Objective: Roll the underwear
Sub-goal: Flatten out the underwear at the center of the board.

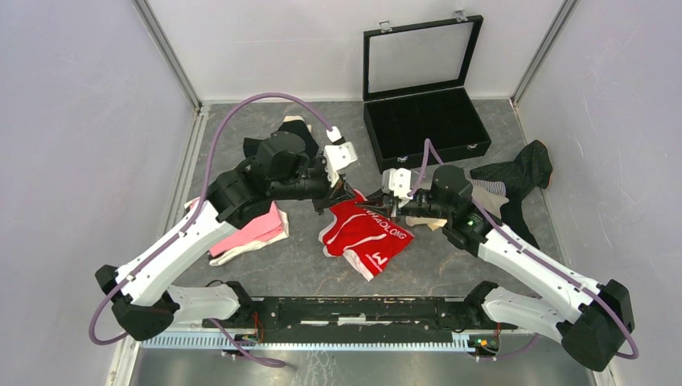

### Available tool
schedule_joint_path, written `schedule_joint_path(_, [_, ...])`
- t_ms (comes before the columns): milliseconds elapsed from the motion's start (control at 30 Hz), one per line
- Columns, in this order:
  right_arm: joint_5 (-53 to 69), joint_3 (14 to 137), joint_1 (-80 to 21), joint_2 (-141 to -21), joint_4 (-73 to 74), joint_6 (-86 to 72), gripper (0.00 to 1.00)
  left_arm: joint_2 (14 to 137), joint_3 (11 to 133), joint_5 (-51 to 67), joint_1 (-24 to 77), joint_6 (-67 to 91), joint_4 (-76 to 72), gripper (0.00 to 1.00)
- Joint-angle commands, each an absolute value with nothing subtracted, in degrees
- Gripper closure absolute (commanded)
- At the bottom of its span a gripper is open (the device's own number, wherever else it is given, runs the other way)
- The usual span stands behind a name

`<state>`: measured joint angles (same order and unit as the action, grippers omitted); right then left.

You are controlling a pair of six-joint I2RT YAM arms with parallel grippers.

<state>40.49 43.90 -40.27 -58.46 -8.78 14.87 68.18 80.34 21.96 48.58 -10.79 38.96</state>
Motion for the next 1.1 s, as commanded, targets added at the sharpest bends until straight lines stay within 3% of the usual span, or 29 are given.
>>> schedule_joint_path(0, [40.03, 45.03, -40.42, -58.11, -8.79, 13.10, 1.00, 63.22, 79.44, 18.67, 48.52, -11.74, 33.09, 0.86])
schedule_joint_path(200, [42.09, 43.95, -40.43, -56.37, -9.03, 8.22, 1.00, 59.86, 76.13, 19.65, 48.52, -10.88, 30.47, 0.50])
schedule_joint_path(400, [44.67, 44.12, -40.49, -55.55, -9.30, 4.17, 1.00, 59.16, 74.60, 24.48, 48.52, -11.05, 30.58, 0.36])
schedule_joint_path(467, [45.11, 45.04, -40.43, -55.78, -7.82, 3.53, 1.00, 59.21, 74.32, 25.66, 48.52, -11.64, 30.80, 0.27])
schedule_joint_path(667, [48.68, 48.19, -40.51, -57.22, -6.27, 0.10, 1.00, 59.50, 74.44, 27.22, 48.52, -13.18, 31.02, 0.23])
schedule_joint_path(1067, [53.09, 51.48, -40.51, -58.86, -6.09, -7.64, 1.00, 60.53, 74.71, 29.06, 48.52, -15.72, 31.03, 0.23])
